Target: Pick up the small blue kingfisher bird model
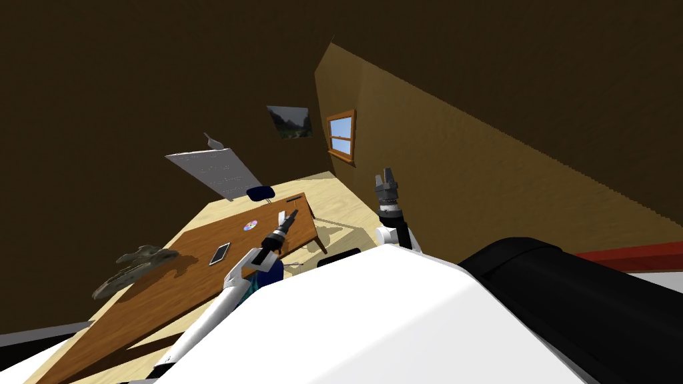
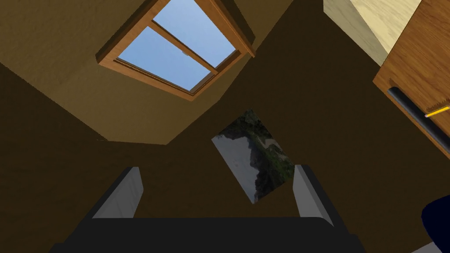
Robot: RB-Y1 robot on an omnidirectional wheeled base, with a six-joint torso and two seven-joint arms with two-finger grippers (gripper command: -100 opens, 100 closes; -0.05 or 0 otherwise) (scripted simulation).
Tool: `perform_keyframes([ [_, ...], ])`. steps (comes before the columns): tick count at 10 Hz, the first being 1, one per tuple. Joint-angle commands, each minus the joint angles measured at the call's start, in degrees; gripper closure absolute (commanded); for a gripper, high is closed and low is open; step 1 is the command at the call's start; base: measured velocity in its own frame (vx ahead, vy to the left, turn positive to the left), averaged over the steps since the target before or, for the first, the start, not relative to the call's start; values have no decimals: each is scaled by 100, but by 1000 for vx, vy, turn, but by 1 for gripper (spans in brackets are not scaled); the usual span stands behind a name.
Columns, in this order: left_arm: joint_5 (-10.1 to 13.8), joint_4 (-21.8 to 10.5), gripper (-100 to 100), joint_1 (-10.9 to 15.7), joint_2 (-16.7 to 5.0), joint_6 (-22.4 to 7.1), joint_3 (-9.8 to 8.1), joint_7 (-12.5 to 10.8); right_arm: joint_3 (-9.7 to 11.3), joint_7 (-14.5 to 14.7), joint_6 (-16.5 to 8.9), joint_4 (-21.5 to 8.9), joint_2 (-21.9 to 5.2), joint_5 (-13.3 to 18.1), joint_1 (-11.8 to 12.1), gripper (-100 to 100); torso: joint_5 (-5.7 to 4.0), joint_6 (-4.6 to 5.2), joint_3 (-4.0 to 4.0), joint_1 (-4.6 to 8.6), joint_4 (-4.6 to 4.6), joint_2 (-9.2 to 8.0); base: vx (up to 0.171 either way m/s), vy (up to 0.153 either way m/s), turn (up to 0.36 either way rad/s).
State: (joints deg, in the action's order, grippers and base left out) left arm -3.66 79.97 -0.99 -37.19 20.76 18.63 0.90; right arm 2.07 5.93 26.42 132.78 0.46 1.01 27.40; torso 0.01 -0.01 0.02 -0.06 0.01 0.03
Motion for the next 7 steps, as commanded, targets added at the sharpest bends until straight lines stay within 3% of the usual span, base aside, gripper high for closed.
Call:
perform_keyframes([
  [1, -2, -227, -100, 23, -61, -73, 86, 18, 0, 0, 0, 0, 0, 0, 0, 0, 0, 0, 0, 0, 0, 0, 5, 14, -28],
  [2, 10, -457, -100, 148, -220, -182, 268, 9, 0, 0, 0, 0, 0, 0, 0, 0, 0, -1, 0, 0, 0, -1, 5, 16, -59],
  [3, 10, -576, -100, 148, -220, -182, 268, 9, 0, 0, 0, 0, 0, 0, 0, 0, 0, 0, -1, -1, 0, -1, 5, 15, -27],
  [5, 29, -1069, -100, 374, -516, -396, 640, -2, 0, 0, 0, 0, 0, 0, 0, 0, 0, 0, -1, -2, 0, -1, 6, 20, -69],
  [6, 29, -1250, -100, 374, -516, -396, 640, -2, 0, 0, 0, 0, 0, 0, 0, 0, 1, 0, 0, -5, 0, 0, 8, 22, -30],
  [7, 38, -1458, -100, 472, -650, -498, 827, -5, 0, 0, 0, 0, 0, 0, 0, 0, 1, -3, 0, -3, 0, -1, 6, 20, -49],
])
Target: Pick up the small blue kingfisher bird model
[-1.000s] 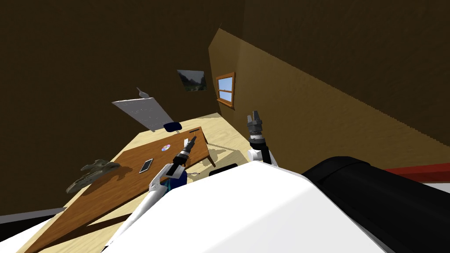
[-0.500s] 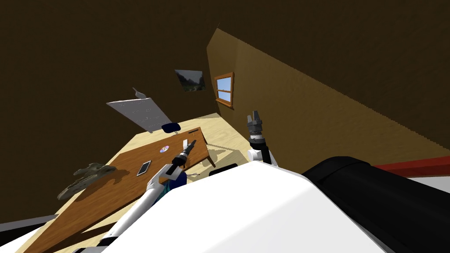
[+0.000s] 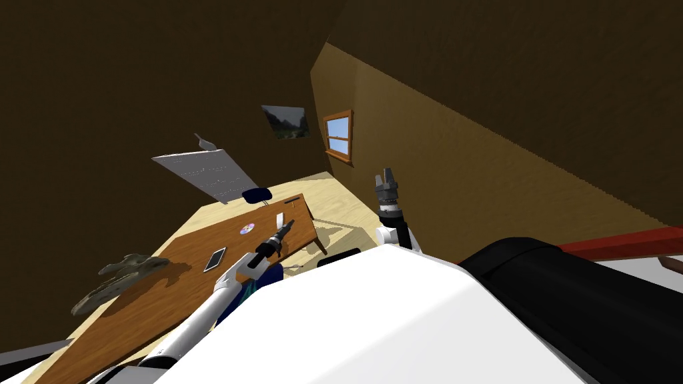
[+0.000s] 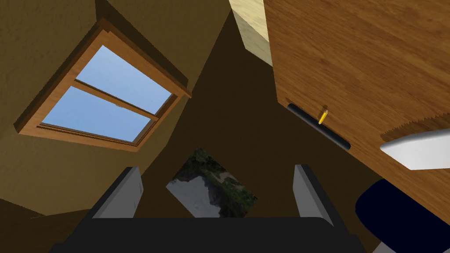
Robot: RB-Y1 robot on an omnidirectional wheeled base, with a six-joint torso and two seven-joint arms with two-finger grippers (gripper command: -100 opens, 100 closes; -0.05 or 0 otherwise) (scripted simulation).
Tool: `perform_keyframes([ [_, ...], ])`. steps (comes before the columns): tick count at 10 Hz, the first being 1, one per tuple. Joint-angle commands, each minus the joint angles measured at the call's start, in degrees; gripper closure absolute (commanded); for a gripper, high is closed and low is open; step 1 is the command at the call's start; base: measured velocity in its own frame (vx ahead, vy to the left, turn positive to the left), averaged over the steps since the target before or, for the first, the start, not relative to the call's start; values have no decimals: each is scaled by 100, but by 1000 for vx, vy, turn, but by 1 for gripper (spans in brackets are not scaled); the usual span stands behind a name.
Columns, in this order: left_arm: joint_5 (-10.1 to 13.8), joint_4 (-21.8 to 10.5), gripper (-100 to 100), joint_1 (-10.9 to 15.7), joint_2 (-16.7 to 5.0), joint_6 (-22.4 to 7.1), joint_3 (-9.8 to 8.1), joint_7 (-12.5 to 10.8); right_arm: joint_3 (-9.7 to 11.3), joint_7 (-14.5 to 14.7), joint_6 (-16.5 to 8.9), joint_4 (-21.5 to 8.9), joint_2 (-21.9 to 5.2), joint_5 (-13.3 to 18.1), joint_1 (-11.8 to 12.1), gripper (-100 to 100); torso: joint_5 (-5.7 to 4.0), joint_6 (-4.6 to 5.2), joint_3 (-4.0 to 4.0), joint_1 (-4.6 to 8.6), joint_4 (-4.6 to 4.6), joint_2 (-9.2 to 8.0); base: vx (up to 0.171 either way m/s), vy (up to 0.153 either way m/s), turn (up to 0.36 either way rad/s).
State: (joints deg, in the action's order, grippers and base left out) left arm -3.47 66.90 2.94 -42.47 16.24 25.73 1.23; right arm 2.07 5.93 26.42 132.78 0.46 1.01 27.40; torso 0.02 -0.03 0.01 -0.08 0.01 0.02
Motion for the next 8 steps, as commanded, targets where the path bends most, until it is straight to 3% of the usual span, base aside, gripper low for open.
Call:
perform_keyframes([
  [1, 19, -265, -100, 80, -122, -47, 117, -38, 0, 0, 0, 0, 0, 0, 0, 0, 0, 0, 0, 0, 0, 0, 3, 16, -28],
  [2, 25, -475, -100, 168, -245, -145, 304, -38, 0, 0, 0, 0, 0, 0, 0, 0, -1, -1, -1, 1, -1, -1, 4, 15, -52],
  [3, 25, -573, -100, 168, -245, -145, 304, -38, 0, 0, 0, 0, 0, 0, 0, 0, -1, 1, 0, 2, 0, 0, 2, 13, -37],
  [4, 31, -763, -100, 245, -353, -239, 490, -37, 0, 0, 0, 0, 0, 0, 0, 0, -2, -1, -1, 3, -1, -1, 2, 13, -54],
  [5, 31, -694, -100, 245, -353, -239, 490, -37, 0, 0, 0, 0, 0, 0, 0, 0, -1, 0, -2, 4, -1, -3, 2, 11, -26],
  [6, 31, -824, -100, 245, -353, -239, 490, -37, 0, 0, 0, 0, 0, 0, 0, 0, -1, 0, -1, 5, -1, -1, 0, 0, 0],
  [7, 35, -1017, -100, 311, -448, -327, 675, -34, 0, 0, 0, 0, 0, 0, 0, 0, -2, -1, -1, 7, -1, -1, 4, 4, -55],
  [8, 35, -1132, -100, 311, -448, -327, 675, -34, 0, 0, 0, 0, 0, 0, 0, 0, -2, 0, -1, 7, -1, -1, 4, 7, -34],
])
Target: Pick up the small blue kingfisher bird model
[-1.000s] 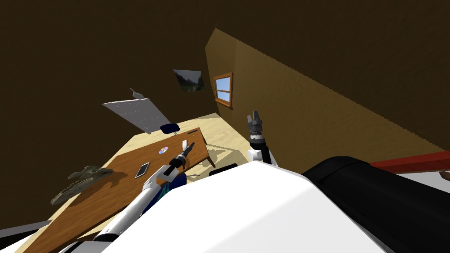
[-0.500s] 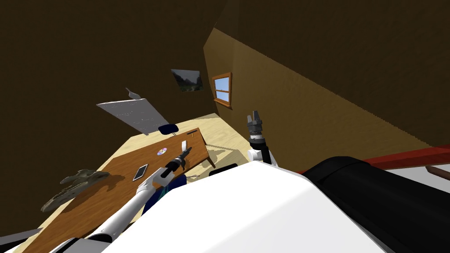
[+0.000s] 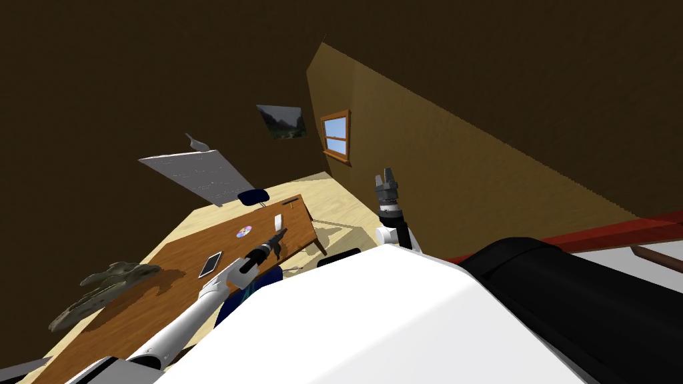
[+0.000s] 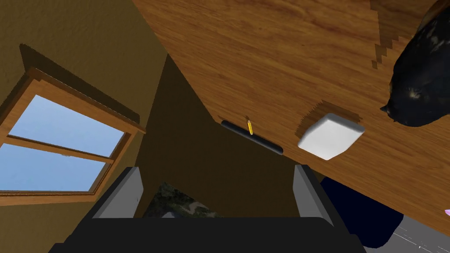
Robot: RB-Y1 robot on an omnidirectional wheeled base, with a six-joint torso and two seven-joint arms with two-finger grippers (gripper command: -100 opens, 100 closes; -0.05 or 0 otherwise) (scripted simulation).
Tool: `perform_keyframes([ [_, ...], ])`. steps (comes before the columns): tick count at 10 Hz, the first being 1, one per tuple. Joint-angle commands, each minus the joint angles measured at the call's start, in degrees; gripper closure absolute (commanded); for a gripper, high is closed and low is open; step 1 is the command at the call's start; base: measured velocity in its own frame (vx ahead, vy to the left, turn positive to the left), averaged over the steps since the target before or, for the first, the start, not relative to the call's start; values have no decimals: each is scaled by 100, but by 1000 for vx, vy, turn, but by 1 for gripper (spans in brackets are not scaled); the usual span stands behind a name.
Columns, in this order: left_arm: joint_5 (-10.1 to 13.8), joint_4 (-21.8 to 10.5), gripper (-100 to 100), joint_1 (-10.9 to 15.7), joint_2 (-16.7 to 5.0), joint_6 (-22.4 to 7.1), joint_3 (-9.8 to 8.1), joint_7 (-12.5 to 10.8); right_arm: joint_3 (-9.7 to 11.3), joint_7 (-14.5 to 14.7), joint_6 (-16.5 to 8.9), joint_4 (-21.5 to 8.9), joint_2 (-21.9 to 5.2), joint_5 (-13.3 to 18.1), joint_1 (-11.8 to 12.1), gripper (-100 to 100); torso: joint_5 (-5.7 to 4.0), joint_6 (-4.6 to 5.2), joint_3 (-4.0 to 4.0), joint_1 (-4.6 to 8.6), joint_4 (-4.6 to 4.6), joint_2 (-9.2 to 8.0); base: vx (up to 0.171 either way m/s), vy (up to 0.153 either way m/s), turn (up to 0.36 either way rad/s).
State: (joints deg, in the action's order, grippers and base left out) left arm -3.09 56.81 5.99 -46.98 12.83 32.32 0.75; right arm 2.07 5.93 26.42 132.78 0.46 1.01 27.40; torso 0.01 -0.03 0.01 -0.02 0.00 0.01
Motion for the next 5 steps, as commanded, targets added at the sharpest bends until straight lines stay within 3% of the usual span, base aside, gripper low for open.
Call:
perform_keyframes([
  [1, 0, -286, -100, 61, -77, -67, 198, 19, 0, 0, 0, 0, 0, 0, 0, 0, 0, 0, 0, 0, 0, 0, 6, 4, -56],
  [2, 0, -377, -100, 61, -77, -67, 198, 19, 0, 0, 0, 0, 0, 0, 0, 0, 0, 0, 0, 0, 0, 0, 5, 3, -34],
  [3, 1, -579, -100, 106, -142, -142, 376, 24, 0, 0, 0, 0, 0, 0, 0, 0, 0, -1, 0, 1, 0, 0, 5, -2, -58],
  [5, 1, -625, -100, 106, -142, -142, 376, 24, 0, 0, 0, 0, 0, 0, 0, 0, -1, 0, 0, 3, 0, 0, 3, -1, -17],
])
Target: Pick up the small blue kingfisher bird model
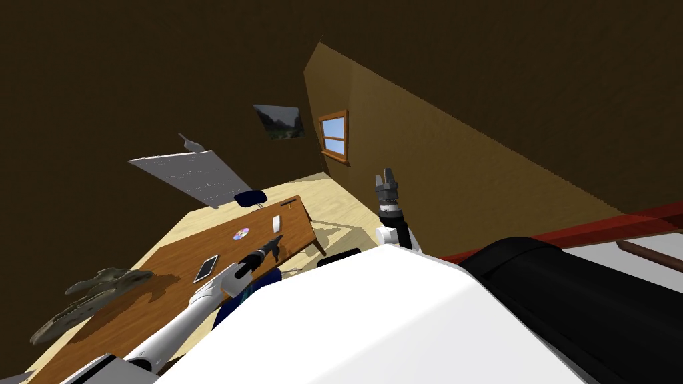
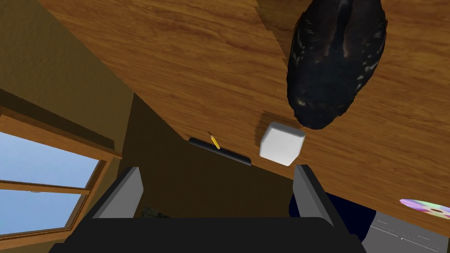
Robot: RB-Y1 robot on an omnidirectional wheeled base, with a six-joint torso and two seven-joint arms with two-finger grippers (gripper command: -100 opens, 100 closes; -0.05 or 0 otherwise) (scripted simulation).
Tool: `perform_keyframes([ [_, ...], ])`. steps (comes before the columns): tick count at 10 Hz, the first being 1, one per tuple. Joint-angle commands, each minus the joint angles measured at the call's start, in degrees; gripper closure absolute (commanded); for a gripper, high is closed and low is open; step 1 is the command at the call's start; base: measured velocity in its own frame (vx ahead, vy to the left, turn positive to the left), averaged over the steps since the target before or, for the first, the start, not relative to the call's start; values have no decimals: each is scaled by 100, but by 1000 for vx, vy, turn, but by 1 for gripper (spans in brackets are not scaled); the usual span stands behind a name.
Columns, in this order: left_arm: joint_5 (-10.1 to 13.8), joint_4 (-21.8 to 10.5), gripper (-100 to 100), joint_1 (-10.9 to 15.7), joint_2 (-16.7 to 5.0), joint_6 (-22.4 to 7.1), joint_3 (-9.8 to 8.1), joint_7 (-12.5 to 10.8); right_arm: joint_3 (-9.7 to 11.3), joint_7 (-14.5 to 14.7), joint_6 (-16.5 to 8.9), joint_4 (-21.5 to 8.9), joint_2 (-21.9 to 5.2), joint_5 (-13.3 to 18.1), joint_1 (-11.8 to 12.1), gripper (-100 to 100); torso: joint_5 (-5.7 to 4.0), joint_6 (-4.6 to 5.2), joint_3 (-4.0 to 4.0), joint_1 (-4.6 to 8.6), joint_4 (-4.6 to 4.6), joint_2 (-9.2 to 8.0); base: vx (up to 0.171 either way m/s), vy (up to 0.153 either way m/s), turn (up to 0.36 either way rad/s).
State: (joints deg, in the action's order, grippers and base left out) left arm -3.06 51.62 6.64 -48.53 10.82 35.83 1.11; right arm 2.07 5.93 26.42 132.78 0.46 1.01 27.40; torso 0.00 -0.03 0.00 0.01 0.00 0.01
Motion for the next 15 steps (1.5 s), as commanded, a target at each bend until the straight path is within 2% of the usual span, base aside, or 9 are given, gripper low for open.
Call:
perform_keyframes([
  [1, -1, -286, -100, 77, -39, -10, 198, -6, 0, 0, 0, 0, 0, 0, 0, 0, 0, 0, 0, 0, 0, 0, 7, -6, -49],
  [2, -2, -508, -100, 104, -78, -71, 363, 1, 0, 0, 0, 0, 0, 0, 0, 0, 0, 1, 1, 2, 1, 1, 11, -15, -118],
  [3, -2, -516, -100, 104, -78, -71, 363, 1, 0, 0, 0, 0, 0, 0, 0, 0, -1, 1, 1, 4, 0, 2, 9, -10, -32],
  [5, -4, -688, -100, 124, -105, -125, 520, 8, 0, 0, 0, 0, 0, 0, 0, 0, -1, 1, 2, 6, 1, 3, 13, -16, -42],
  [9, -19, -1234, -100, 133, -122, -293, 1115, 39, 0, 0, 0, 0, 0, 0, 0, 0, -3, 2, 4, 15, 1, 7, 20, -38, -88],
  [12, -24, -1333, -100, 110, -100, -323, 1254, 47, 0, 0, 0, 0, 0, 0, 0, 0, -3, 0, 2, 14, 1, 4, 15, -35, -34],
  [13, -27, -1252, -100, 93, -104, -353, 1183, 65, 0, 0, 0, 0, 0, 0, 0, 0, -2, 1, 1, 11, 0, 2, 3, -11, -7],
  [14, -27, -1265, 0, 96, -100, -351, 1194, 64, 0, 0, 0, 0, 0, 0, 0, 0, -2, 0, 0, 6, 0, 0, 0, 0, 0],
  [15, -55, -1274, -100, -41, -60, -307, 1005, 150, 0, 0, 0, 0, 0, 0, 0, 0, -1, 0, -1, 3, 0, -1, 18, -3, -76],
])
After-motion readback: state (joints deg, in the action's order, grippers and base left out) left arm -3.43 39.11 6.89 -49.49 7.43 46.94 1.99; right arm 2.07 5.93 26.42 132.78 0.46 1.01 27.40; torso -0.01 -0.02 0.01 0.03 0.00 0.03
